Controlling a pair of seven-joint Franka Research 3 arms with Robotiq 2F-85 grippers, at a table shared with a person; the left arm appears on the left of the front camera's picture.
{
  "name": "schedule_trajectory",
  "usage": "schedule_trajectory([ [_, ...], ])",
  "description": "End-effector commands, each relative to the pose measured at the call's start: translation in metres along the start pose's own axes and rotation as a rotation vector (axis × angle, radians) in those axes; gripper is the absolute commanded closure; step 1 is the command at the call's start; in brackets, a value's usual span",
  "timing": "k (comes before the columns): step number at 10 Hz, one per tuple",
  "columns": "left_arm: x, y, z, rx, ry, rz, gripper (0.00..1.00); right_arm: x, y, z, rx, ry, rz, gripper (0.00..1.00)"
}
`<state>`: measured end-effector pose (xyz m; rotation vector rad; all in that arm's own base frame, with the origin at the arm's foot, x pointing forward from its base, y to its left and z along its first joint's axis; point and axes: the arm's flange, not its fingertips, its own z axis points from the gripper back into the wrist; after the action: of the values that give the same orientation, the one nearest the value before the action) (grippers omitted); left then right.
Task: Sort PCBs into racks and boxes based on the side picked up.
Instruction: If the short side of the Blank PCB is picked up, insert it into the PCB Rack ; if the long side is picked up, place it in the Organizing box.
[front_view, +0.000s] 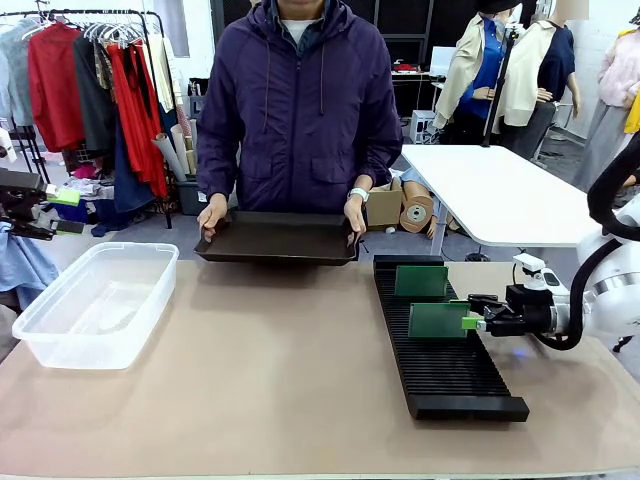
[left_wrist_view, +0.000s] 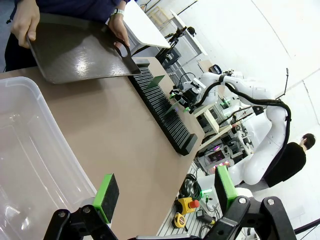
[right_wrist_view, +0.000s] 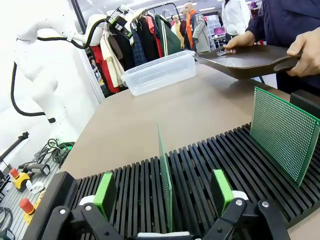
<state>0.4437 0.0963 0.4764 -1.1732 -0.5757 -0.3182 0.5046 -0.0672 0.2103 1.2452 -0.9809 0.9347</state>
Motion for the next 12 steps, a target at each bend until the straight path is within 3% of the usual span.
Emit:
schedule_trajectory([
  [1, 0.001, -0.002, 0.001, -0.001, -0.003, -0.004, 0.0, 0.003, -0.001, 0.0, 0.0, 0.0, 0.008, 0.0],
  [8, 0.001, -0.002, 0.001, -0.001, -0.003, -0.004, 0.0, 0.0, 0.0, 0.0, 0.0, 0.0, 0.0, 0.0],
  [12, 0.001, -0.002, 0.001, -0.001, -0.003, -0.004, 0.0, 0.064, 0.026, -0.001, -0.017, -0.019, 0.046, 0.0],
])
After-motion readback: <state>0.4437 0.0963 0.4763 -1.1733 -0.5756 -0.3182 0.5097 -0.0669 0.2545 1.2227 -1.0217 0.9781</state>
